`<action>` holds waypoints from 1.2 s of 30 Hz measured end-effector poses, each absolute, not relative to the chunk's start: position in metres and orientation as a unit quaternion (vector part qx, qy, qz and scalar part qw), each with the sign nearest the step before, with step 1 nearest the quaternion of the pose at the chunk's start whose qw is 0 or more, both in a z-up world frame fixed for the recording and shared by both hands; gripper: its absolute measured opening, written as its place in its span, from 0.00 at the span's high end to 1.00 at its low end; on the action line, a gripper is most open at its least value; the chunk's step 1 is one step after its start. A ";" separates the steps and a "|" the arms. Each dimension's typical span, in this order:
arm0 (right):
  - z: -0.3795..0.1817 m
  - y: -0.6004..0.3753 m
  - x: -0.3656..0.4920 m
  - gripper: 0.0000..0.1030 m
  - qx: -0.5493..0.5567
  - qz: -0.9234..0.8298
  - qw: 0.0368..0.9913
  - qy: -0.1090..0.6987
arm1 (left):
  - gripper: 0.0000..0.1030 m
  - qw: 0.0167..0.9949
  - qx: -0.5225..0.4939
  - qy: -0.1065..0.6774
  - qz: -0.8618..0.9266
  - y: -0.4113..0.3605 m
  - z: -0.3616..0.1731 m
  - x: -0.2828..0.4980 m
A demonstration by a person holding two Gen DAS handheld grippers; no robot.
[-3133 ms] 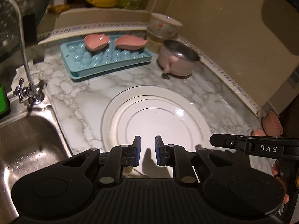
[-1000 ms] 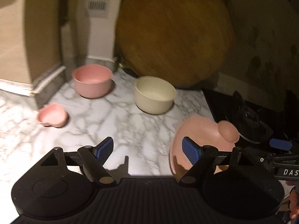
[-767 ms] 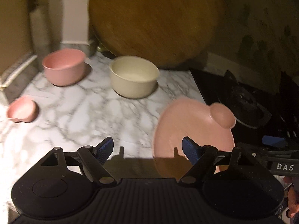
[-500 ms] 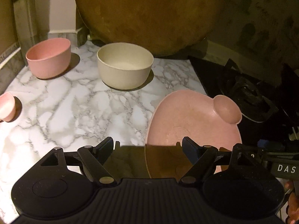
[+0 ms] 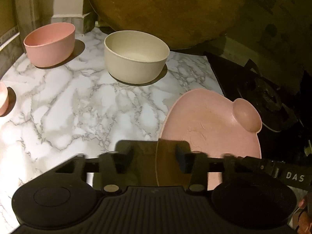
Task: Organize plates and bowls
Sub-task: 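Lift the pink bear-shaped plate and carry it toward the white plates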
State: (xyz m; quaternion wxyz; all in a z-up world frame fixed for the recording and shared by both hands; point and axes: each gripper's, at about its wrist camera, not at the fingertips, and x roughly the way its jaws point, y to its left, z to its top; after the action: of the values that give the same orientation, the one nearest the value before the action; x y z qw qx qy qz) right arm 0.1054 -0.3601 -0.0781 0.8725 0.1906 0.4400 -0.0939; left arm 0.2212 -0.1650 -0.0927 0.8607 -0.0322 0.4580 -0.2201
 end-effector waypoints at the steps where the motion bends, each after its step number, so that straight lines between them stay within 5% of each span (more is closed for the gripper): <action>1: -0.079 -0.360 0.106 0.66 0.193 -0.096 0.870 0.444 | 0.68 0.859 -0.034 0.460 -0.221 -0.165 -0.093 0.222; 4: -0.081 -0.362 0.108 0.77 0.200 -0.099 0.866 0.448 | 0.82 0.856 -0.039 0.465 -0.223 -0.165 -0.093 0.224; 9: -0.080 -0.360 0.109 0.91 0.202 -0.089 0.864 0.451 | 0.88 0.850 -0.042 0.472 -0.230 -0.166 -0.093 0.224; 36: -0.038 -0.265 0.117 0.91 0.135 0.070 0.880 0.449 | 0.88 0.882 -0.096 0.438 -0.144 -0.033 -0.028 0.170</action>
State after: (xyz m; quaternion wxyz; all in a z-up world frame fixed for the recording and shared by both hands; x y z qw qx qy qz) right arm 0.1174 -0.2653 -0.0375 0.8802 0.1354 0.4495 0.0699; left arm 0.1696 -0.0330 -0.0278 0.8820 -0.0964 0.4385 -0.1436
